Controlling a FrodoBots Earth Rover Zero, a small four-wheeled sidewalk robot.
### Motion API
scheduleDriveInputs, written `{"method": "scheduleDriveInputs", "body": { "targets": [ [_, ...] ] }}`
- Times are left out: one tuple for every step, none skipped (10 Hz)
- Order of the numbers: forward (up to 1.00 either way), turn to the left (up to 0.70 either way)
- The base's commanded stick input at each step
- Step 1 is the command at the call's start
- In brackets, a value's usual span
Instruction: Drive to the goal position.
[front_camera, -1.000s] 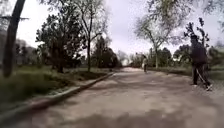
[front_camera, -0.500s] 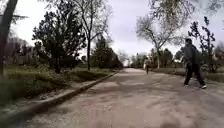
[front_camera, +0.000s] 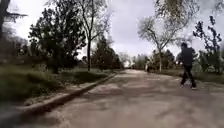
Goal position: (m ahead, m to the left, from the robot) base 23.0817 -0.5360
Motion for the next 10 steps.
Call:
{"method": "scheduleDriveInputs", "body": {
  "targets": [
    [0.7, 0.0],
    [0.7, 0.0],
    [0.7, 0.0],
    [0.7, 0.0],
    [0.7, 0.0],
    [0.7, 0.0],
    [0.7, 0.0],
    [0.7, 0.0],
    [0.7, 0.0],
    [0.7, 0.0]
  ]
}}
